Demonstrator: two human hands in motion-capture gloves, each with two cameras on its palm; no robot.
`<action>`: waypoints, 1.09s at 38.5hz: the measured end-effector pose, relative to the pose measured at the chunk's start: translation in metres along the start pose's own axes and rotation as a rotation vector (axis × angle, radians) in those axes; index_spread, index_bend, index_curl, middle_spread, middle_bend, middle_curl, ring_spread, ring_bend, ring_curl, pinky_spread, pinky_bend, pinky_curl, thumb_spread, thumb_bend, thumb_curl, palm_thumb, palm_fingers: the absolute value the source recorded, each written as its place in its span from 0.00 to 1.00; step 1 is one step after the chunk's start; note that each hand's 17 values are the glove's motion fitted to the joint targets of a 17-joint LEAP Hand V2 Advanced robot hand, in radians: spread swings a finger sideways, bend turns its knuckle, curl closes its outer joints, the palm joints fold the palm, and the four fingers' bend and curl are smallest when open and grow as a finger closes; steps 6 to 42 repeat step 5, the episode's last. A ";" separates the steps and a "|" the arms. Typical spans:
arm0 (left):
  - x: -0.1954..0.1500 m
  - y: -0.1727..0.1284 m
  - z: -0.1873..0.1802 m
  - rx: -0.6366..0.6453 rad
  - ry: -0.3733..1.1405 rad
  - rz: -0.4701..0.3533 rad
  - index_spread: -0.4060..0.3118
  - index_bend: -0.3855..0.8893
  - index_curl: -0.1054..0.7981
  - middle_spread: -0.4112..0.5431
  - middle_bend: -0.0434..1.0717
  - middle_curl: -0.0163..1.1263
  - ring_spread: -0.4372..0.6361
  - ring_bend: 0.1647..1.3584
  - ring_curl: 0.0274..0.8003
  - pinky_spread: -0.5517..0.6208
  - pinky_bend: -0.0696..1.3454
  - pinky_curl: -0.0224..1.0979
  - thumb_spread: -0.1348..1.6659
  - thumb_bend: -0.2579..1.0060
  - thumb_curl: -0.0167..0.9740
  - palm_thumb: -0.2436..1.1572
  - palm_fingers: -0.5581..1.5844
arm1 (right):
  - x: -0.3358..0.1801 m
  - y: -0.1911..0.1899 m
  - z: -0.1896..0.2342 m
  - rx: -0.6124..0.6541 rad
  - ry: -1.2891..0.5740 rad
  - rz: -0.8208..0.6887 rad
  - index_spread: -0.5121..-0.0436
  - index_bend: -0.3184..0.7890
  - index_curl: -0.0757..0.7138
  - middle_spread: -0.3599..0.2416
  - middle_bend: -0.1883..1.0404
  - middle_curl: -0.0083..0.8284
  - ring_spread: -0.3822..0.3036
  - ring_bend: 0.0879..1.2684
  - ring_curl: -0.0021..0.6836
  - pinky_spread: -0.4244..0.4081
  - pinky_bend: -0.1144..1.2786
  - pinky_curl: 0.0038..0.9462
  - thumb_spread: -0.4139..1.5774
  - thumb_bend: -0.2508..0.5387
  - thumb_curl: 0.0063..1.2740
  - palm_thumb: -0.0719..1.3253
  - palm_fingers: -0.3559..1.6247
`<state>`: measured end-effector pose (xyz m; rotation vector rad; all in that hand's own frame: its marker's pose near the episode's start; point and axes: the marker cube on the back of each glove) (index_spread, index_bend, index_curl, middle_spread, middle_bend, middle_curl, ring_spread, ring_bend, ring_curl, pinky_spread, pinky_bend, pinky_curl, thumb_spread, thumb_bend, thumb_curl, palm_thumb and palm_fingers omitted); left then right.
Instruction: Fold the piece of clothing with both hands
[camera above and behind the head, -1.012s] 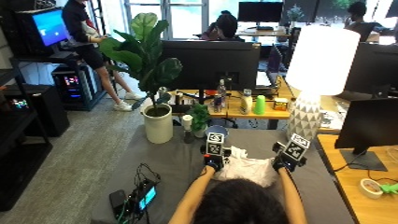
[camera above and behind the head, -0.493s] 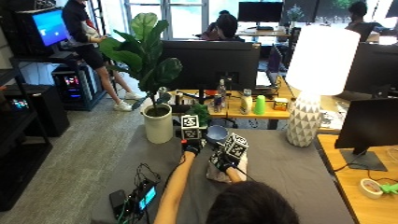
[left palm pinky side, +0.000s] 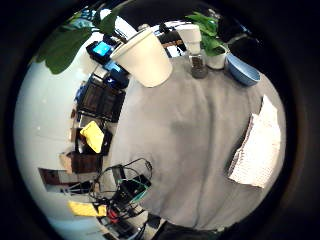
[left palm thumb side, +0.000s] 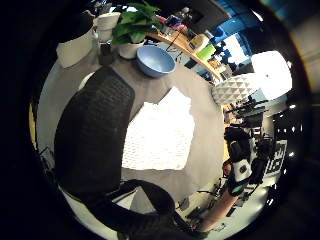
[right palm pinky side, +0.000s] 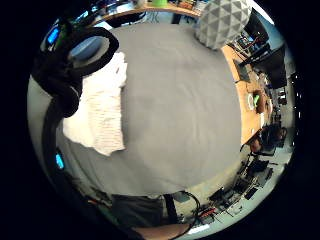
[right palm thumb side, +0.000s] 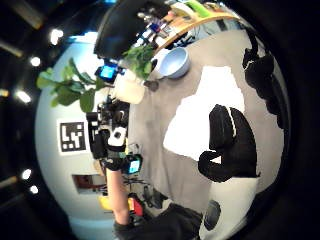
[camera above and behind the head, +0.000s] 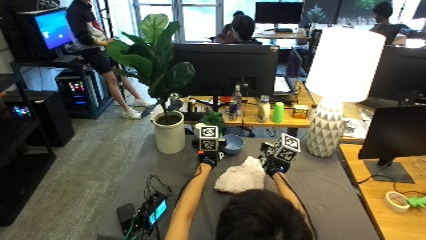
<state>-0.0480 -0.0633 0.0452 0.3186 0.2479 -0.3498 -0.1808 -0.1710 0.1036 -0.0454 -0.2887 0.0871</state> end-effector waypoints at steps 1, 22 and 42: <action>0.002 0.000 0.000 -0.004 -0.004 0.007 0.41 0.44 0.56 0.41 0.17 0.26 0.43 0.30 0.39 0.58 0.23 0.33 0.81 0.20 0.20 0.24 0.47 | 0.005 -0.004 0.001 0.005 0.007 0.000 0.69 0.37 0.42 0.49 0.36 0.58 0.33 0.45 0.65 0.30 0.49 0.45 0.78 0.31 0.37 0.68 0.73; 0.005 -0.005 -0.002 0.001 -0.045 0.045 0.41 0.44 0.56 0.41 0.17 0.26 0.43 0.30 0.40 0.58 0.23 0.33 0.81 0.20 0.20 0.24 0.47 | 0.000 0.025 -0.023 0.021 0.001 -0.013 0.70 0.37 0.41 0.50 0.36 0.57 0.33 0.44 0.65 0.31 0.48 0.44 0.79 0.31 0.36 0.68 0.74; 0.005 -0.005 -0.002 0.001 -0.045 0.045 0.41 0.44 0.56 0.41 0.17 0.26 0.43 0.30 0.40 0.58 0.23 0.33 0.81 0.20 0.20 0.24 0.47 | 0.000 0.025 -0.023 0.021 0.001 -0.013 0.70 0.37 0.41 0.50 0.36 0.57 0.33 0.44 0.65 0.31 0.48 0.44 0.79 0.31 0.36 0.68 0.74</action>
